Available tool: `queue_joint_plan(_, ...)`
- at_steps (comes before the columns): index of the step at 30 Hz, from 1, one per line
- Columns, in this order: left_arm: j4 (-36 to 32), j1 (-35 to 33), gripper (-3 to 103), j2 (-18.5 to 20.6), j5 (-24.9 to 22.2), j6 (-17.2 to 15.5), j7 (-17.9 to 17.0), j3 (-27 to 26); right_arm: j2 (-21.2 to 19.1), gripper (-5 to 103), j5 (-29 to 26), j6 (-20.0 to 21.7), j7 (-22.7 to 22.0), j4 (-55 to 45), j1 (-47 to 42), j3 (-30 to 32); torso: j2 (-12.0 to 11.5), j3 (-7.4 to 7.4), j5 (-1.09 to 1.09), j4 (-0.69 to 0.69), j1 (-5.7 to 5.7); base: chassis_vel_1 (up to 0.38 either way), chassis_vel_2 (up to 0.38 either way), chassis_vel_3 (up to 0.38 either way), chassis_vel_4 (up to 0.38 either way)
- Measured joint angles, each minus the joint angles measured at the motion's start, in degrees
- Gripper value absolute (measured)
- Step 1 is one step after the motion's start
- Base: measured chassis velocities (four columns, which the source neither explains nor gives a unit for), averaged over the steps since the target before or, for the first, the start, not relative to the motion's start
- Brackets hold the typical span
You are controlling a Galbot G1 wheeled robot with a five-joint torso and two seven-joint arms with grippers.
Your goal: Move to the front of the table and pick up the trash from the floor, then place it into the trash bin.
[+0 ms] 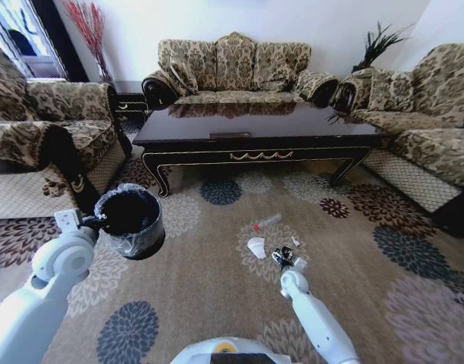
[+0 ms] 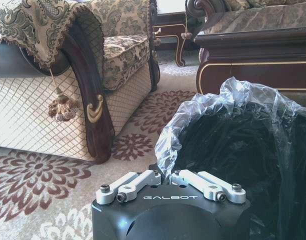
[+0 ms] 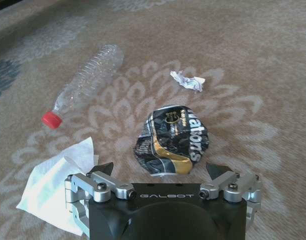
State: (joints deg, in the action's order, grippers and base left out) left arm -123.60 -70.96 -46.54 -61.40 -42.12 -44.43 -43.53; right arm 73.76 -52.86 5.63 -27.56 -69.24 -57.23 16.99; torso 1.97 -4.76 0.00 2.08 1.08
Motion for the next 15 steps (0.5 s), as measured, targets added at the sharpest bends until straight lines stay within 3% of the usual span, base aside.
queue_joint_plan(15,-0.38,-0.33,4,0.4,-0.13,0.0,-0.17,0.01,-0.64,100,0.82,-1.05,2.15,5.89,3.99,0.53,0.0,0.0,0.0,0.0,0.0,0.0,0.0,0.0,0.0)
